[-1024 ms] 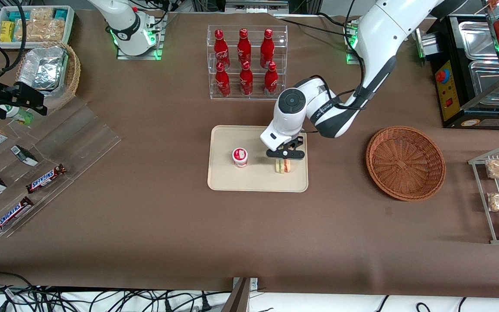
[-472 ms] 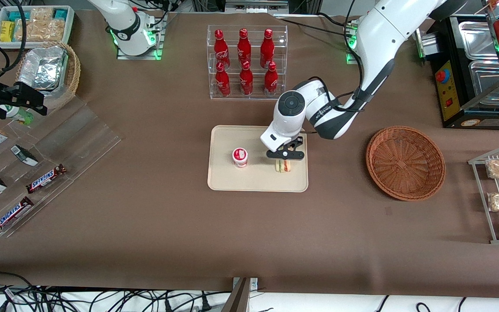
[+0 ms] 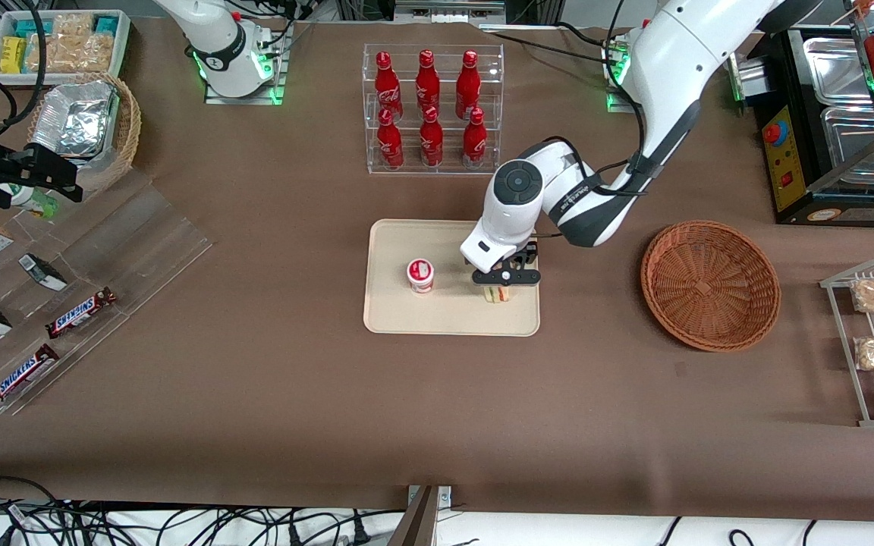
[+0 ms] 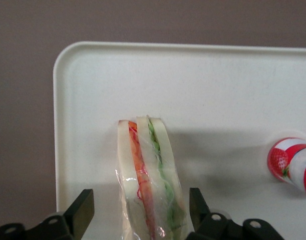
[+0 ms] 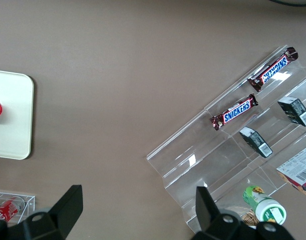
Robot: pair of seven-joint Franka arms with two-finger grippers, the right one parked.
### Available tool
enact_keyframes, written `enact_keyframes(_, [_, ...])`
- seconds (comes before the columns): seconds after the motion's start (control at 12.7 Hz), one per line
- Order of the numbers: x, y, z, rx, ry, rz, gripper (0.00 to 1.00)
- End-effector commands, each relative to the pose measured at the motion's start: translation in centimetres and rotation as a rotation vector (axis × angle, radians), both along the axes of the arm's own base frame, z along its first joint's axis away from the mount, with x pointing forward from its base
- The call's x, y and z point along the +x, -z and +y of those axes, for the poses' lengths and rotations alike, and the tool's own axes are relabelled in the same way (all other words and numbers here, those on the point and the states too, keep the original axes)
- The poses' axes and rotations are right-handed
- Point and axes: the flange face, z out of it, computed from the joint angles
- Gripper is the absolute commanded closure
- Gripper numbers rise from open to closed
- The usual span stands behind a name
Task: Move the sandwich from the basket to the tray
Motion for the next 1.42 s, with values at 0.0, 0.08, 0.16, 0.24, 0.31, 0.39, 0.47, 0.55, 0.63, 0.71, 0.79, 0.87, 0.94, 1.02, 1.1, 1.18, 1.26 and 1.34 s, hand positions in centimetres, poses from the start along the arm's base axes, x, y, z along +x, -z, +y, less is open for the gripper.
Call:
enact_keyframes(0.0, [1.6, -4.7, 1.6, 0.019, -0.089, -0.034, 0.00])
enact_keyframes(0.08, [2.6, -6.5, 1.9, 0.002, -0.152, -0.021, 0.00])
enact_keyframes(0.16, [4.0, -8.0, 2.9, 0.012, -0.194, -0.013, 0.00])
enact_keyframes(0.24, [5.4, -9.7, 4.2, 0.026, -0.233, -0.011, 0.00])
enact_keyframes(0.31, [6.7, -11.2, 5.7, 0.040, -0.266, -0.007, 0.00])
enact_keyframes(0.39, [7.7, -12.6, 7.0, 0.050, -0.295, -0.007, 0.00])
enact_keyframes(0.47, [8.8, -13.9, 8.6, 0.052, -0.324, -0.013, 0.00])
enact_keyframes(0.55, [9.4, -14.3, 9.9, 0.054, -0.346, -0.014, 0.00])
enact_keyframes(0.63, [9.6, -15.3, 10.7, 0.054, -0.357, -0.025, 0.00])
enact_keyframes(0.71, [10.0, -15.7, 11.7, 0.053, -0.374, -0.025, 0.00])
enact_keyframes(0.79, [10.2, -16.6, 12.4, 0.038, -0.388, -0.025, 0.00])
enact_keyframes(0.87, [10.5, -17.4, 13.4, 0.025, -0.406, -0.027, 0.00])
enact_keyframes(0.94, [10.8, -18.0, 14.6, 0.020, -0.425, -0.033, 0.00])
enact_keyframes(1.02, [11.1, -18.4, 15.5, 0.016, -0.439, -0.036, 0.00])
enact_keyframes(1.1, [11.2, -18.9, 16.0, 0.014, -0.447, -0.041, 0.00])
enact_keyframes(1.18, [11.1, -19.2, 16.1, 0.013, -0.449, -0.046, 0.00])
enact_keyframes(1.26, [11.3, -19.3, 16.6, 0.014, -0.457, -0.046, 0.00])
enact_keyframes(1.34, [11.4, -19.2, 17.1, 0.019, -0.465, -0.039, 0.00])
